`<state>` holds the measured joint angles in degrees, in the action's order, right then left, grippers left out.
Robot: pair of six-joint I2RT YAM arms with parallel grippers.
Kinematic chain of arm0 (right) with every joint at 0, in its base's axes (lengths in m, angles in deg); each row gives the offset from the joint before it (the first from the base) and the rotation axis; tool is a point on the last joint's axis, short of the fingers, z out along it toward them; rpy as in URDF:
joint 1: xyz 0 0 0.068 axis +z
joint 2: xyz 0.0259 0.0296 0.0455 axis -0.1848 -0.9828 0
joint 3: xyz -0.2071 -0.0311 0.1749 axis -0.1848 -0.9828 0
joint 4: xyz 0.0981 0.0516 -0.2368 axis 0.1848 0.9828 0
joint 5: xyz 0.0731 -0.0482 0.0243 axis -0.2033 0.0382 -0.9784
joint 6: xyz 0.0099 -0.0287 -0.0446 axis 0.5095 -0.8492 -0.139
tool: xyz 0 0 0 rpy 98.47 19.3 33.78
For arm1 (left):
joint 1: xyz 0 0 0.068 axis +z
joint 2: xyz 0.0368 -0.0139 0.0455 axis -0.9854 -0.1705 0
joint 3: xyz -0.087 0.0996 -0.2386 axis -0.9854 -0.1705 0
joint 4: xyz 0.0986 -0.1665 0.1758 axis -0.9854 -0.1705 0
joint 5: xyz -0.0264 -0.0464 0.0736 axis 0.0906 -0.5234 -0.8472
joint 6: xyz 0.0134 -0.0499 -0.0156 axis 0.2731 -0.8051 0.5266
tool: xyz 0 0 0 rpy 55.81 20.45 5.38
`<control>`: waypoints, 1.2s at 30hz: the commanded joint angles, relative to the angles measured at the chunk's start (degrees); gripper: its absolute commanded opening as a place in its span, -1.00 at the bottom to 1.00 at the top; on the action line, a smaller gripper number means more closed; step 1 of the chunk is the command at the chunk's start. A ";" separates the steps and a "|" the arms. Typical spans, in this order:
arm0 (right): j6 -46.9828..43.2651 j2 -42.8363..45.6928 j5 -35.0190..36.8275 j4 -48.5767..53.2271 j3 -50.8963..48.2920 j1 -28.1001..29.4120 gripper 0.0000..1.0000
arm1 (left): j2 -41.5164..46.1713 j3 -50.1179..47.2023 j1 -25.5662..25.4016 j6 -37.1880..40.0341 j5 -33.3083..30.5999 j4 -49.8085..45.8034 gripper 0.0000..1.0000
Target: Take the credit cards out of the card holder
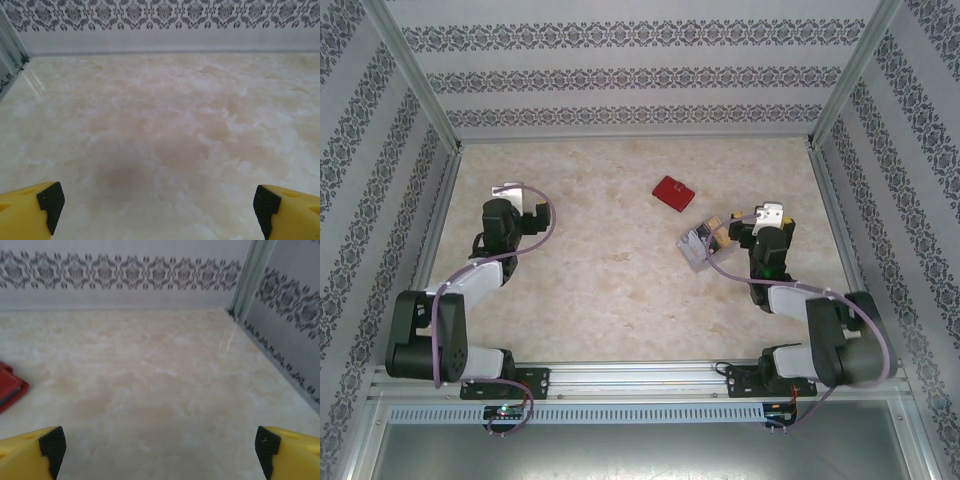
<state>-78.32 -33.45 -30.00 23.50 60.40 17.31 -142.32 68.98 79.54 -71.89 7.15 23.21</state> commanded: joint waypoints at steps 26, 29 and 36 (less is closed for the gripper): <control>29.29 -6.24 -10.88 64.61 45.20 8.11 0.96 | 0.55 15.58 0.47 -24.30 2.20 -29.39 0.99; 29.88 -11.55 -8.44 66.27 48.70 9.75 0.96 | -0.77 16.63 0.43 -25.11 4.51 -30.65 0.99; 26.89 -27.91 -17.68 65.27 59.88 10.58 0.96 | -2.75 17.82 0.21 -25.98 8.95 -32.28 0.99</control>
<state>-50.34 -55.44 -41.83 87.84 114.47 27.69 -144.26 84.97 79.54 -96.28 13.08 -6.38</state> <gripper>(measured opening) 0.982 0.994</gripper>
